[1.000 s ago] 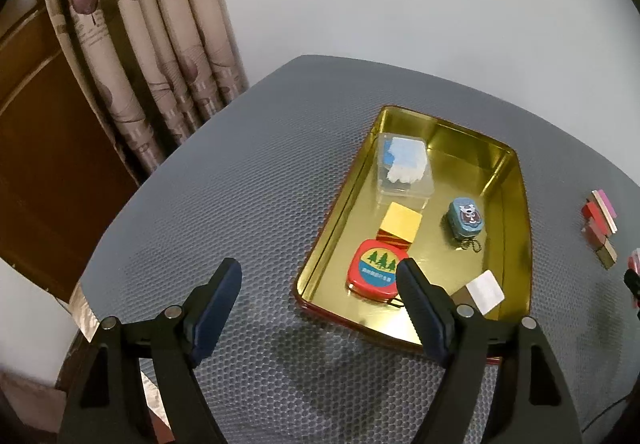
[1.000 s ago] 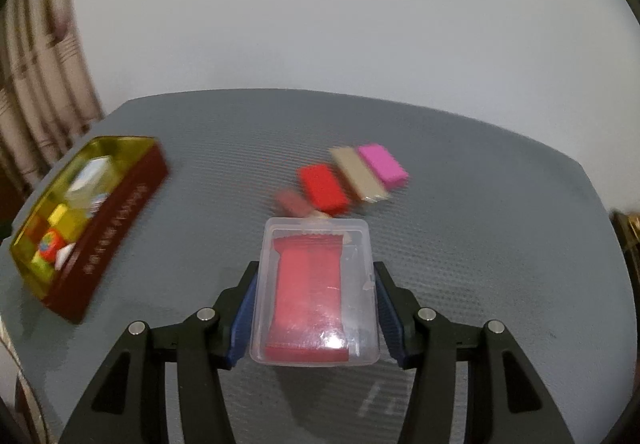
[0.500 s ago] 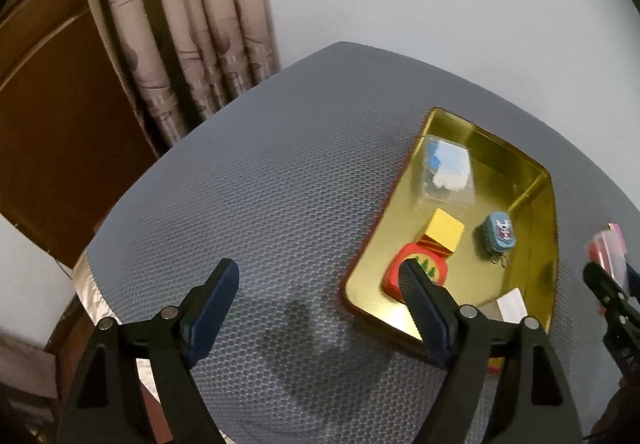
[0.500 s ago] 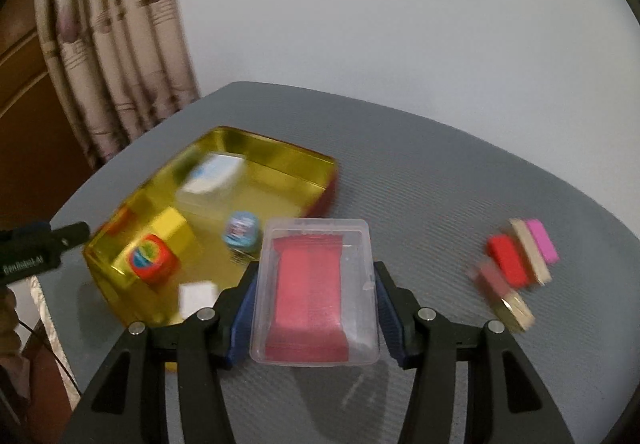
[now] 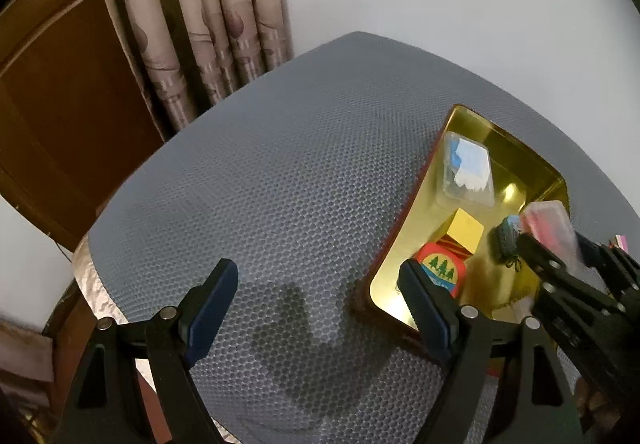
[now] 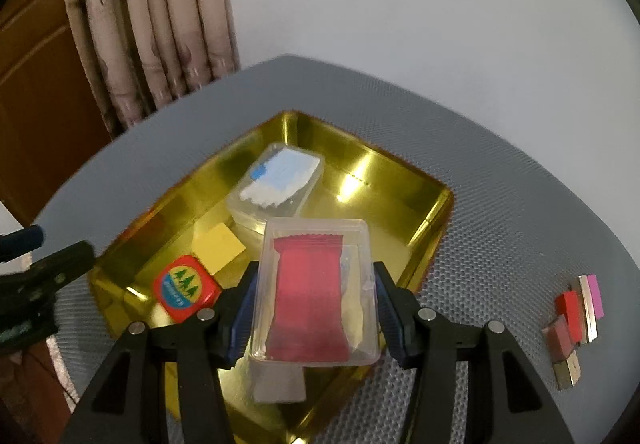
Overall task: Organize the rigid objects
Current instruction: 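Carry the red-filled clear box into the gold tin and open the right gripper, then grasp the gold YSL lipstick with the right gripper and lift it, then grasp the red block with the left gripper while the right gripper holds the lipstick, then carry the red block into the gold tin and open the left gripper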
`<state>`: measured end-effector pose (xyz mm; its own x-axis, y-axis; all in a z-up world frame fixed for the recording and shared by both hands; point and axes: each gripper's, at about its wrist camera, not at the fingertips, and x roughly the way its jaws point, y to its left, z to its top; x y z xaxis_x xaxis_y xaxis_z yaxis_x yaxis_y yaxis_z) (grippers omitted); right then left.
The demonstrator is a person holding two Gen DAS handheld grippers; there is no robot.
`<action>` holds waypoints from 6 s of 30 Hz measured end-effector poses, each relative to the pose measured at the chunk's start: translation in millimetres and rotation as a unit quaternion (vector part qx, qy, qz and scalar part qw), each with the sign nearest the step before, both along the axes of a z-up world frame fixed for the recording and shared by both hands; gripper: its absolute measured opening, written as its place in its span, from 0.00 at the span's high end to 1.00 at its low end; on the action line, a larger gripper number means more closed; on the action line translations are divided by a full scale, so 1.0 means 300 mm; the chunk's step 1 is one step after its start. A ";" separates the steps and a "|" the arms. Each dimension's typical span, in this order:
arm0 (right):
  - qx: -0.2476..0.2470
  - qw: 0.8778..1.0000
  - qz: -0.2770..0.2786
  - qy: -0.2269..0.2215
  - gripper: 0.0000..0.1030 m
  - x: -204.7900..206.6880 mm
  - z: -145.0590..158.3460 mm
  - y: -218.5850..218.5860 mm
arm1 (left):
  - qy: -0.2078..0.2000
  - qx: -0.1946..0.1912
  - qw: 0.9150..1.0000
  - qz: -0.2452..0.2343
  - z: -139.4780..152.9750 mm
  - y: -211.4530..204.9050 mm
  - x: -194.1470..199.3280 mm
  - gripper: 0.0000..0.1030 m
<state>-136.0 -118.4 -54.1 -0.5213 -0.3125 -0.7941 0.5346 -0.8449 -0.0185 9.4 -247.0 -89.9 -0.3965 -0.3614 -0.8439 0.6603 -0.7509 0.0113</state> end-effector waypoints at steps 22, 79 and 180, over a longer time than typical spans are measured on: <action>-0.010 1.000 -0.008 0.000 0.40 -0.006 -0.013 -0.031 | -0.004 -0.007 1.000 0.004 -0.009 0.002 -0.002 0.22; 0.005 0.984 -0.176 0.005 0.62 -0.092 -0.217 0.627 | -0.005 -0.037 0.999 -0.022 -0.017 0.072 -0.029 0.19; -0.045 0.950 -0.308 0.008 0.79 0.219 -0.210 1.261 | -0.061 -0.028 0.920 -0.386 -0.130 1.224 -0.512 0.75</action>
<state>-70.4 259.9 -117.2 -0.6388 -0.0106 -0.7693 -0.0613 -0.9960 0.0647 -144.2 120.2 -128.9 -0.4557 -0.0560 -0.8883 -0.0781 -0.9917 0.1026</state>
